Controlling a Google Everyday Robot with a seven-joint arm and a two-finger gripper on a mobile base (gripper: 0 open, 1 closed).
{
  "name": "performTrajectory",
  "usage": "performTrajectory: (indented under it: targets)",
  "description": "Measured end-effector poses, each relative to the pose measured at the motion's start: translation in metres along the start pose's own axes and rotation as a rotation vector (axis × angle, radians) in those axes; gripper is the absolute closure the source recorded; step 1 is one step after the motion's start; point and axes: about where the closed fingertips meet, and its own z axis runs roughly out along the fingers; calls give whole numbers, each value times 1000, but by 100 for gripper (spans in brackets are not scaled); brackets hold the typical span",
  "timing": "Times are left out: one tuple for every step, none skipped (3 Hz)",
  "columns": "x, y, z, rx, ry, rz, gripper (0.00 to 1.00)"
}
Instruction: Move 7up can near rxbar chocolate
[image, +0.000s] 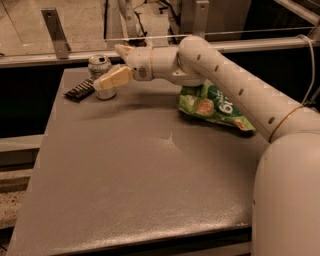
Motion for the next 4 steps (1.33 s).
performTrajectory:
  targets:
    - [-25, -2, -54, 61, 72, -88, 0]
    - [-60, 1, -111, 125, 147, -180, 0]
    - [-88, 7, -154, 178, 204, -247, 0]
    - [-88, 8, -154, 178, 204, -247, 0]
